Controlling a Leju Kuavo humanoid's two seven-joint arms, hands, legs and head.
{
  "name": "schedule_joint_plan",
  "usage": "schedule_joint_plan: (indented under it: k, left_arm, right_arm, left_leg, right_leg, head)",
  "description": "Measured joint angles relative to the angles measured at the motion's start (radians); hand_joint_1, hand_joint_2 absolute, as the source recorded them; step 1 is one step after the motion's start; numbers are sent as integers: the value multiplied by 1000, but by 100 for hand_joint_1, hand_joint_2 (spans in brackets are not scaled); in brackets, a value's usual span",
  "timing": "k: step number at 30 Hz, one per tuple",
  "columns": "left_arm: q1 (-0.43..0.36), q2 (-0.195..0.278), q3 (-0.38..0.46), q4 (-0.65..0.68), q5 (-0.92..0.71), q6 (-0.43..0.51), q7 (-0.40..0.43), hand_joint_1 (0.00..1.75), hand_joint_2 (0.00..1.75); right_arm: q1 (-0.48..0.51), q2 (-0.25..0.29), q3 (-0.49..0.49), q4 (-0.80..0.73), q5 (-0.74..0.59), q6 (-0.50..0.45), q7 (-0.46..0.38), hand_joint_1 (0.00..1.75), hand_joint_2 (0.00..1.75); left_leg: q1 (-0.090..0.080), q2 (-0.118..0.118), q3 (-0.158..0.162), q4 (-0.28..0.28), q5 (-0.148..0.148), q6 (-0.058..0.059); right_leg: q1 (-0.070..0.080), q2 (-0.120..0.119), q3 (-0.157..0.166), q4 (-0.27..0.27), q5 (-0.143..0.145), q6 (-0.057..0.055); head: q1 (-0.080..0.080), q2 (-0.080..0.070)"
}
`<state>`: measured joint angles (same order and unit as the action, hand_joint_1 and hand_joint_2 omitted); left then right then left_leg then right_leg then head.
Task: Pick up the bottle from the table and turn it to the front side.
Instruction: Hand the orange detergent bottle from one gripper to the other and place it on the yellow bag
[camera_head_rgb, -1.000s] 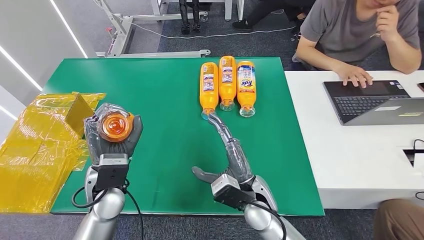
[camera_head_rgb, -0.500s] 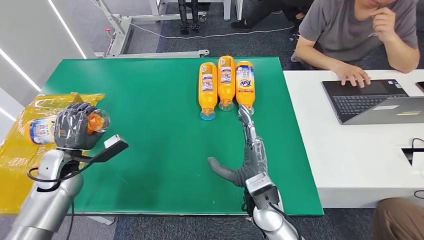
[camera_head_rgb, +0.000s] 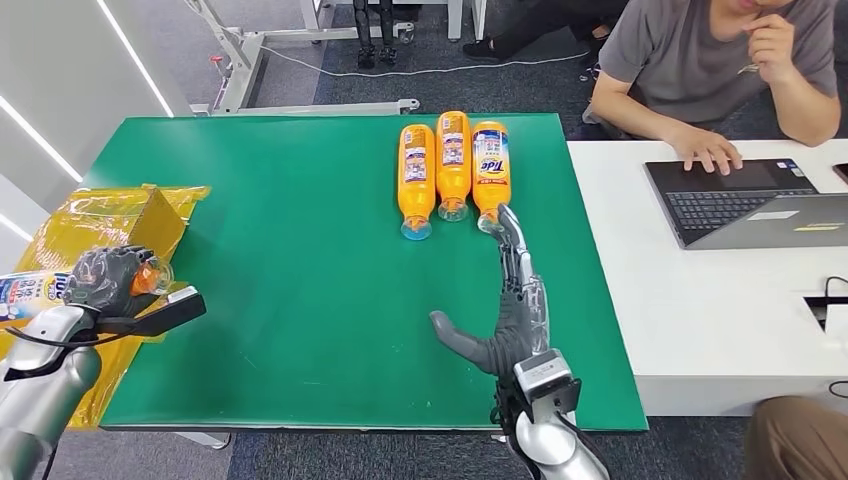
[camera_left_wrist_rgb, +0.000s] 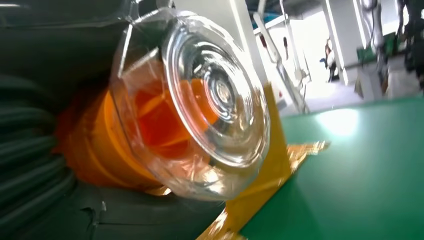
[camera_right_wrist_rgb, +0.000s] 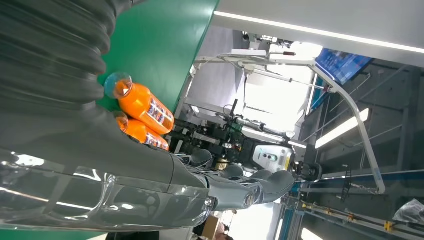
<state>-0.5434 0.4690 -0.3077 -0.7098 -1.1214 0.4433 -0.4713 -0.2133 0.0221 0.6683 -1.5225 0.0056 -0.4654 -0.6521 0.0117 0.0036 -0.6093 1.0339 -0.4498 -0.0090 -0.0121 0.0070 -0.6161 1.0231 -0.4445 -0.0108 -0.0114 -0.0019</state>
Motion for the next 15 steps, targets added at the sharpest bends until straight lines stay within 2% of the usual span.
schedule_joint_plan:
  k: [10,15]
  left_arm:
    - [-109,-27,-108,188,-126,-74,10,175,175]
    - [-172,-59,-217,235,-280,-129,26,175,175]
  right_arm:
    - [8,0,0,-18,-12,-28,5,0,175]
    - [27,4,0,-30,94,-100,17,0,175]
  left_leg:
    - [0,-1,0,0,0,0]
    - [0,-2,0,0,0,0]
  right_leg:
    - [0,-1,0,0,0,0]
    - [0,-2,0,0,0,0]
  head:
    - [0,0]
    - [0,0]
